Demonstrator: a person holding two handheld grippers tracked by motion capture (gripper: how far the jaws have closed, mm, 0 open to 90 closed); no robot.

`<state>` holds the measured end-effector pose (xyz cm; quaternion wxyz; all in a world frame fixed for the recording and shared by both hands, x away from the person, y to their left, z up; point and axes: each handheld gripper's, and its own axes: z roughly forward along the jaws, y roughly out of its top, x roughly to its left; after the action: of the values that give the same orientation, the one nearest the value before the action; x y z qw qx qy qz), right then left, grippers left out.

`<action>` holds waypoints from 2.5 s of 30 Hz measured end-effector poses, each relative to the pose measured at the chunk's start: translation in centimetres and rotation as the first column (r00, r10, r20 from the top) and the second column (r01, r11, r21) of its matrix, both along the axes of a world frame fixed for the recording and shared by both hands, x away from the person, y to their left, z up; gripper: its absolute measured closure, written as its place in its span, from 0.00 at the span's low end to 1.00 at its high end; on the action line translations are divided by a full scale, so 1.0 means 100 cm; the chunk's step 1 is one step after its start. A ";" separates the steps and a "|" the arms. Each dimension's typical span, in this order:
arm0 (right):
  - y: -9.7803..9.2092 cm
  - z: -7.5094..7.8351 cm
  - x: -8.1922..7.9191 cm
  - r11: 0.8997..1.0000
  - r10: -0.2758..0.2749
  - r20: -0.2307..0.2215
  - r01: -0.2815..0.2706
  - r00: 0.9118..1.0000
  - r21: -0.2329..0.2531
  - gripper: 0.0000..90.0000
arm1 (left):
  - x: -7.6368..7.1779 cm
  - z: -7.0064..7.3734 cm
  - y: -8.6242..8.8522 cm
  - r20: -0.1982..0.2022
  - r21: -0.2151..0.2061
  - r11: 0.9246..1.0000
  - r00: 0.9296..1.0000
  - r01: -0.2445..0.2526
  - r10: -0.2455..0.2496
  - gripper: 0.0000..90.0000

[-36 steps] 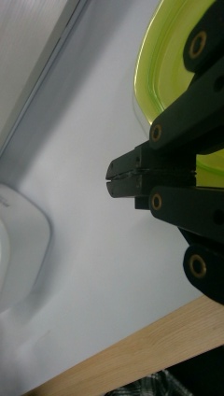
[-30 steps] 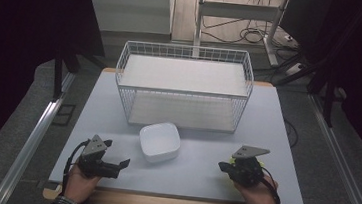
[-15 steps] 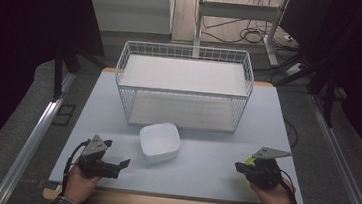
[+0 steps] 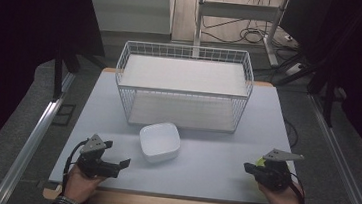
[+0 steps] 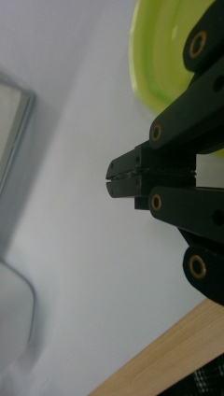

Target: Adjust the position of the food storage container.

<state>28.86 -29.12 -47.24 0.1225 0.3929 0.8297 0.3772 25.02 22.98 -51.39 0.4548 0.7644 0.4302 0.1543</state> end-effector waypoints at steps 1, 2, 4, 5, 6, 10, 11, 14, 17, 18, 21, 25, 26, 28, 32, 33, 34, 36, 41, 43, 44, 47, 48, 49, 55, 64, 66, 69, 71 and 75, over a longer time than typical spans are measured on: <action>0.004 0.001 0.000 1.000 0.010 0.009 -0.010 1.000 0.002 1.00 | -0.001 0.001 0.000 0.006 0.000 1.000 1.000 -0.003 0.003 0.05; 0.006 0.001 0.000 1.000 0.018 0.015 -0.018 1.000 0.005 1.00 | -0.001 0.002 -0.001 0.009 0.006 1.000 1.000 -0.007 0.007 0.07; 0.011 0.002 0.001 0.999 0.033 0.022 -0.033 0.999 0.016 1.00 | -0.001 0.003 -0.001 0.008 0.002 1.000 1.000 -0.006 0.006 0.13; 0.014 0.002 0.002 0.999 0.040 0.029 -0.041 0.999 0.019 1.00 | 0.000 0.003 -0.001 0.005 0.001 1.000 1.000 -0.005 0.005 0.16; 0.020 0.002 0.004 0.998 0.049 0.042 -0.050 0.998 0.031 1.00 | 0.003 0.004 0.000 -0.008 -0.012 1.000 1.000 0.015 -0.015 0.26; 0.032 0.001 0.009 0.997 0.057 0.060 -0.060 0.997 0.056 1.00 | 0.010 0.004 -0.004 -0.009 0.015 0.999 0.999 0.034 -0.034 0.45; 0.034 0.001 0.010 0.996 0.060 0.060 -0.064 0.996 0.060 1.00 | 0.016 0.003 -0.007 -0.015 0.028 0.999 0.999 0.032 -0.032 0.49; 0.042 0.000 0.014 0.995 0.075 0.062 -0.079 0.995 0.065 1.00 | 0.024 0.002 -0.010 -0.025 0.037 0.999 0.999 0.038 -0.038 0.64; 0.049 -0.001 0.017 0.994 0.086 0.064 -0.090 0.994 0.063 1.00 | 0.033 -0.001 -0.014 -0.047 0.056 0.998 0.998 0.038 -0.035 0.75; 0.055 -0.002 0.020 0.993 0.093 0.065 -0.097 0.994 0.066 1.00 | 0.036 -0.003 -0.016 -0.057 0.055 0.997 0.997 0.045 -0.042 0.83; 0.060 -0.003 0.024 0.992 0.093 0.062 -0.098 0.994 0.081 1.00 | 0.040 -0.005 -0.021 -0.061 0.097 0.994 0.997 0.051 -0.045 0.89; 0.069 -0.005 0.031 0.992 0.093 0.057 -0.097 0.994 0.085 1.00 | 0.048 -0.007 -0.025 -0.061 0.105 0.993 0.997 0.049 -0.042 0.96; 0.071 -0.005 0.033 0.991 0.098 0.058 -0.103 0.993 0.083 1.00 | 0.051 -0.007 -0.026 -0.065 0.104 0.993 0.997 0.050 -0.044 0.97; 0.078 -0.005 0.037 0.989 0.117 0.063 -0.122 0.991 0.081 1.00 | 0.056 -0.008 -0.028 -0.081 0.092 0.994 0.996 0.055 -0.047 0.99; 0.091 -0.005 0.040 0.986 0.148 0.078 -0.154 0.986 0.070 1.00 | 0.064 -0.009 -0.032 -0.090 0.087 0.994 0.995 0.060 -0.052 0.99; 0.091 -0.005 0.040 0.986 0.148 0.078 -0.154 0.986 0.070 1.00 | 0.066 -0.009 -0.033 -0.087 0.088 0.994 0.995 0.058 -0.051 0.99; 0.098 -0.006 0.044 0.984 0.162 0.084 -0.167 0.983 0.055 1.00 | 0.069 -0.009 -0.034 -0.085 0.084 0.995 0.995 0.057 -0.050 0.99; 0.103 -0.009 0.048 0.984 0.167 0.080 -0.171 0.983 0.052 1.00 | 0.071 -0.010 -0.035 -0.085 0.078 0.995 0.995 0.058 -0.051 0.99; 0.110 -0.016 0.057 0.986 0.154 0.067 -0.158 0.986 0.056 1.00 | 0.079 -0.010 -0.046 -0.083 0.073 0.994 0.994 0.081 -0.075 0.99; 0.111 -0.017 0.058 0.987 0.146 0.066 -0.150 0.987 0.061 1.00 | 0.080 -0.010 -0.049 -0.082 0.072 0.994 0.993 0.086 -0.080 1.00; 0.115 -0.019 0.062 0.990 0.111 0.056 -0.115 0.992 0.078 1.00 | 0.083 -0.011 -0.054 -0.080 0.076 0.992 0.993 0.098 -0.091 0.99; 0.119 -0.021 0.065 0.992 0.096 0.052 -0.100 0.994 0.077 1.00 | 0.086 -0.012 -0.059 -0.080 0.074 0.992 0.992 0.104 -0.098 0.99; 0.122 -0.023 0.068 0.993 0.096 0.052 -0.100 0.994 0.067 1.00 | 0.087 -0.012 -0.062 -0.079 0.075 0.991 0.992 0.107 -0.101 0.99; 0.125 -0.025 0.070 0.993 0.098 0.054 -0.102 0.994 0.060 1.00 | 0.089 -0.013 -0.067 -0.079 0.066 0.992 0.991 0.112 -0.107 0.99; 0.135 -0.036 0.079 0.993 0.115 0.044 -0.116 0.992 0.020 1.00 | 0.090 -0.015 -0.081 -0.086 0.061 0.987 0.986 0.145 -0.140 0.99; 0.137 -0.037 0.070 0.994 0.109 0.045 -0.108 0.993 -0.027 1.00 | 0.083 -0.012 -0.087 -0.080 0.080 0.986 0.987 0.144 -0.138 1.00; 0.136 -0.036 0.066 0.994 0.109 0.042 -0.108 0.993 -0.031 1.00 | 0.080 -0.011 -0.088 -0.084 0.075 0.986 0.986 0.152 -0.145 1.00; 0.132 -0.035 0.060 0.993 0.111 0.035 -0.109 0.993 -0.034 1.00 | 0.076 -0.010 -0.091 -0.088 0.084 0.982 0.983 0.171 -0.164 1.00; 0.129 -0.034 0.056 0.994 0.105 0.025 -0.104 0.994 -0.028 1.00 | 0.071 -0.009 -0.094 -0.086 0.099 0.977 0.980 0.187 -0.179 1.00; 0.125 -0.033 0.051 0.994 0.105 0.019 -0.105 0.994 -0.034 1.00 | 0.064 -0.008 -0.098 -0.085 0.111 0.973 0.977 0.202 -0.193 1.00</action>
<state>33.96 -16.63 -50.57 0.1174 0.3429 0.8539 0.3735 31.40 13.14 -52.15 0.4054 0.8343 0.3584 0.1054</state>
